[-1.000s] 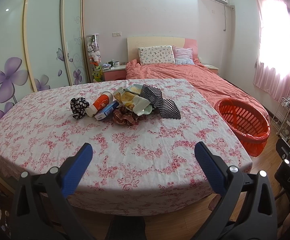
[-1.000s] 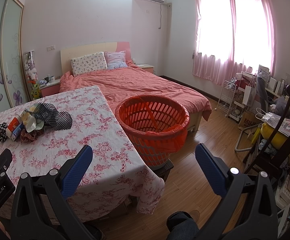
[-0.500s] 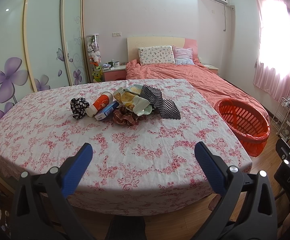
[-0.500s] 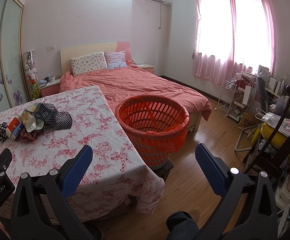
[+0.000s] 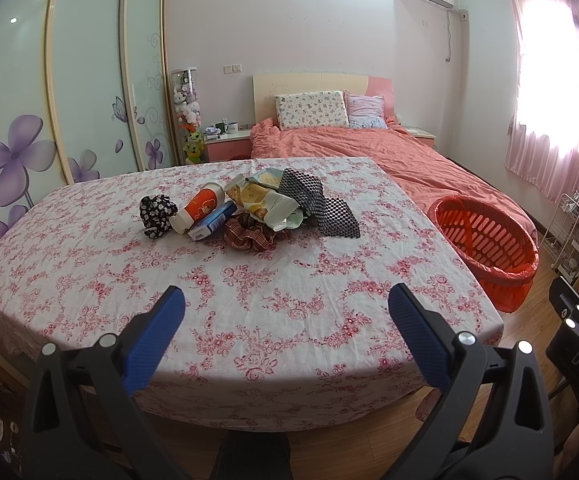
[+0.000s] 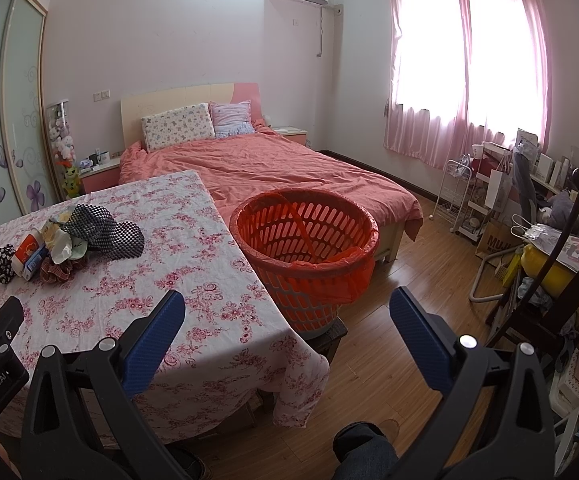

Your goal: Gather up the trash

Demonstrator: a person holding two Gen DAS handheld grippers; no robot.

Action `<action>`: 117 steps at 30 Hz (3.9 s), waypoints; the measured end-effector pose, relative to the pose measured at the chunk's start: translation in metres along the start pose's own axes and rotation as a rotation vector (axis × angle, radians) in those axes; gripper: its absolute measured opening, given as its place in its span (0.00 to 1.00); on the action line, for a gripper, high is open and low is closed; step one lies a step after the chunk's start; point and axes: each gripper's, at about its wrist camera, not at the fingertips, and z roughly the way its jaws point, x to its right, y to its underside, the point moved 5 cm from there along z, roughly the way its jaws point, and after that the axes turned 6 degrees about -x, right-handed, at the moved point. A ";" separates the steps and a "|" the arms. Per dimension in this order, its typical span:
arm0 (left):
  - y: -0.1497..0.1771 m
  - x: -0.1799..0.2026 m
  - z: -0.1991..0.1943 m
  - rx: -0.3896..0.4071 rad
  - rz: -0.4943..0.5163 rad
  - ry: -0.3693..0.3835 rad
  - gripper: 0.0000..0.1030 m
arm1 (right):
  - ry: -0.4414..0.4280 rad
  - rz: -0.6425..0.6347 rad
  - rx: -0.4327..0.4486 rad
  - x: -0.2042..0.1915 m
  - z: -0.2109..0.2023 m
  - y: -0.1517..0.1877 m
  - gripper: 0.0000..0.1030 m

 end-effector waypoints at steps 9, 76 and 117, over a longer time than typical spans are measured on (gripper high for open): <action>-0.002 -0.026 0.027 -0.043 -0.049 -0.031 0.96 | -0.043 -0.038 -0.026 -0.019 0.020 -0.001 0.98; -0.139 -0.178 0.183 -0.103 -0.155 0.005 0.13 | -0.479 -0.049 -0.099 -0.142 0.133 -0.124 0.05; -0.133 0.281 0.193 -0.171 0.298 0.630 0.15 | -0.309 0.188 -0.056 0.066 0.193 -0.141 0.05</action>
